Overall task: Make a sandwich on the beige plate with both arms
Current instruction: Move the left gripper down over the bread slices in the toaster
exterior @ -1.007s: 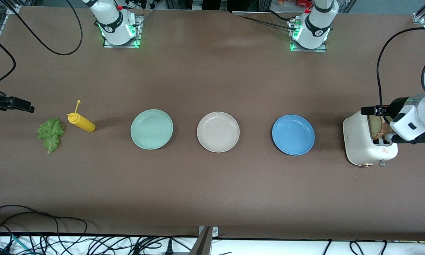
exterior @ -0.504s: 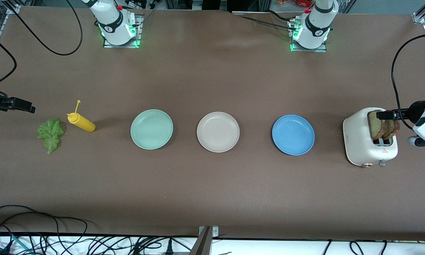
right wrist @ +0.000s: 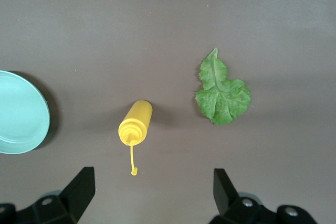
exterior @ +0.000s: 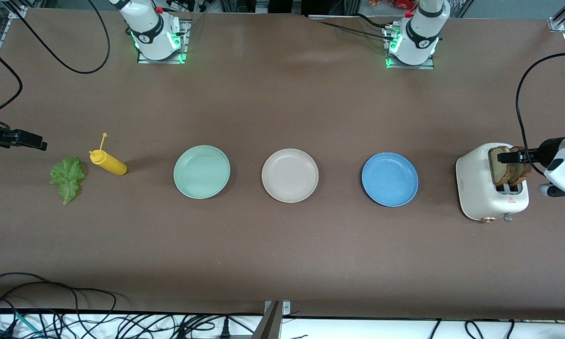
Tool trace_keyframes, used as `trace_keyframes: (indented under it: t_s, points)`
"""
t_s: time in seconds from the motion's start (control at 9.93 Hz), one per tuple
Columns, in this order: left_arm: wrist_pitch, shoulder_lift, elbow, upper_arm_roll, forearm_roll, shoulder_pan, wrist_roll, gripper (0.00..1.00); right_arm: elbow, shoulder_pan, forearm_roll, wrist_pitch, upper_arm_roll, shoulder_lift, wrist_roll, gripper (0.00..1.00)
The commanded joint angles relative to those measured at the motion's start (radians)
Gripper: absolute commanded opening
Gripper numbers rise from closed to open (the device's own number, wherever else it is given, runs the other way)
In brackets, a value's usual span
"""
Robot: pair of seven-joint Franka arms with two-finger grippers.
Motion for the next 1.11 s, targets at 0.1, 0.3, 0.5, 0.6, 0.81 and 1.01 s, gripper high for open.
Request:
trace_keyframes:
  t_s: [0.1, 0.3, 0.5, 0.6, 0.81, 1.01]
  points:
    - [0.103, -0.105, -0.162, -0.010, 0.016, 0.011, 0.012, 1.00, 0.011, 0.001, 0.019, -0.001, 0.003, 0.003, 0.011, 1.00]
    - [0.145, -0.124, -0.210, -0.013, 0.016, 0.011, 0.014, 1.00, 0.011, 0.001, 0.033, -0.001, 0.003, 0.003, 0.012, 1.00]
    - [0.220, -0.162, -0.291, -0.011, 0.016, 0.011, 0.014, 1.00, 0.011, 0.001, 0.033, -0.001, 0.003, 0.003, 0.012, 1.00]
    - [0.229, -0.165, -0.303, -0.013, 0.016, 0.009, 0.014, 1.00, 0.011, 0.001, 0.033, -0.001, 0.003, 0.003, 0.012, 1.00]
    - [0.234, -0.168, -0.306, -0.011, 0.017, 0.011, 0.017, 0.91, 0.011, 0.001, 0.033, -0.001, 0.003, 0.003, 0.012, 1.00]
    - [0.252, -0.170, -0.320, -0.013, 0.028, 0.009, 0.026, 0.88, 0.011, 0.001, 0.033, -0.001, 0.003, 0.004, 0.012, 1.00]
